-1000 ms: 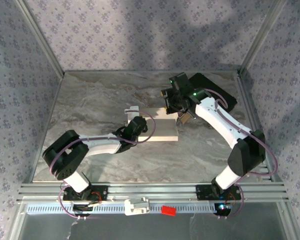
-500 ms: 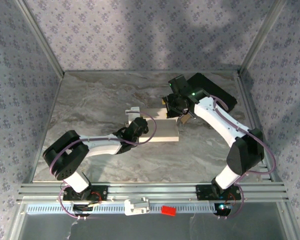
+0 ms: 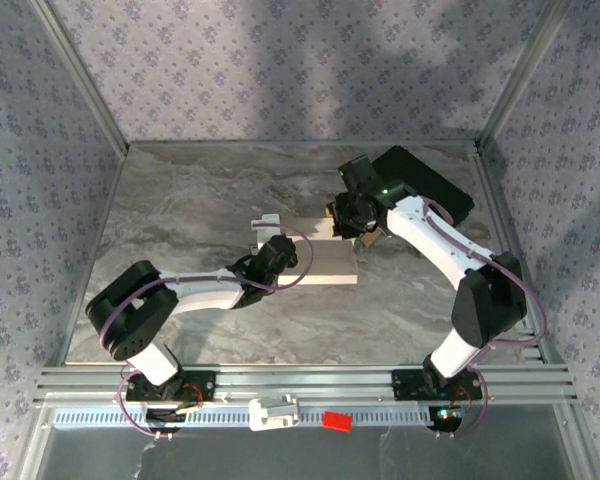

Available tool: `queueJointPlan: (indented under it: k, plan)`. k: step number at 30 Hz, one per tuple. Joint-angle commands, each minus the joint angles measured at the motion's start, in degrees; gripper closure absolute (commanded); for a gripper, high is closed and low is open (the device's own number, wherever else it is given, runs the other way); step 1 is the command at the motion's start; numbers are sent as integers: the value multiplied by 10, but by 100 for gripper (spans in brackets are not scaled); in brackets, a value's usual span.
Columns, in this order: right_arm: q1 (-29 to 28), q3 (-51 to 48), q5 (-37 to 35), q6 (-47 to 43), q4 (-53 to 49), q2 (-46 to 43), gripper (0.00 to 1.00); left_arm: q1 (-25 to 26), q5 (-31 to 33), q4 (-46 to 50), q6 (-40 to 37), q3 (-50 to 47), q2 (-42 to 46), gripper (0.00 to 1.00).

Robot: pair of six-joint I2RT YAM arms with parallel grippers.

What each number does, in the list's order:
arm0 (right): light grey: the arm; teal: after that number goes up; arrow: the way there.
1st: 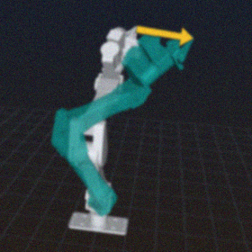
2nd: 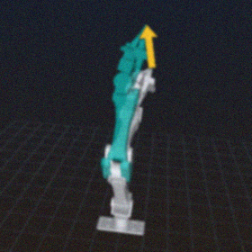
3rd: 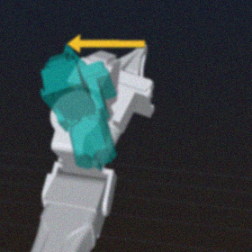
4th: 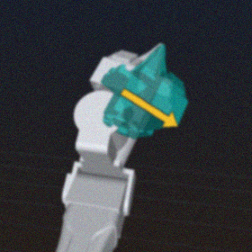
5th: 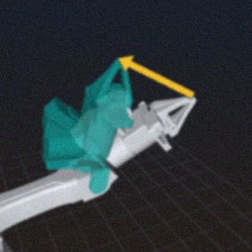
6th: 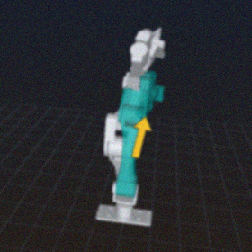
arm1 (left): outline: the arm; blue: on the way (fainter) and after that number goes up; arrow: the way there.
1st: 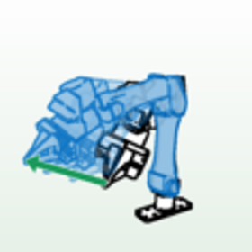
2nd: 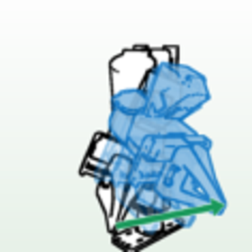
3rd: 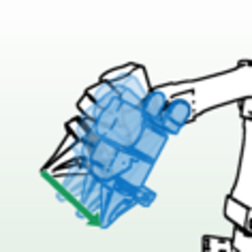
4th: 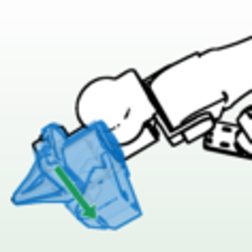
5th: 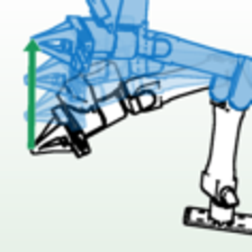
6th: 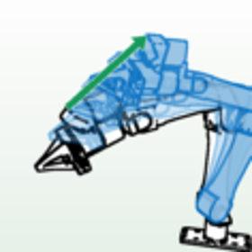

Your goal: Fold the paper box

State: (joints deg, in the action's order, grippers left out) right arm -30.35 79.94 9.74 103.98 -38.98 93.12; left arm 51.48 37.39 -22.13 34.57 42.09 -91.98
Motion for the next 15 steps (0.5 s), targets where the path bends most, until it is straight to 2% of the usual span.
queueJointPlan:
  k: [1,9,11,15]
  plan:
    - [1,-7,7,3,-7,-6,73,6,-7,46,5,-13,-14,100]
    - [-5,-44,9,-3,-1,-36,100,10,-4,50,21,-18,-8,100]
    - [-8,-65,11,-10,8,-50,100,10,-6,50,38,-24,-5,98]
    - [-17,-132,8,-29,37,-88,100,13,-18,76,88,-43,35,68]
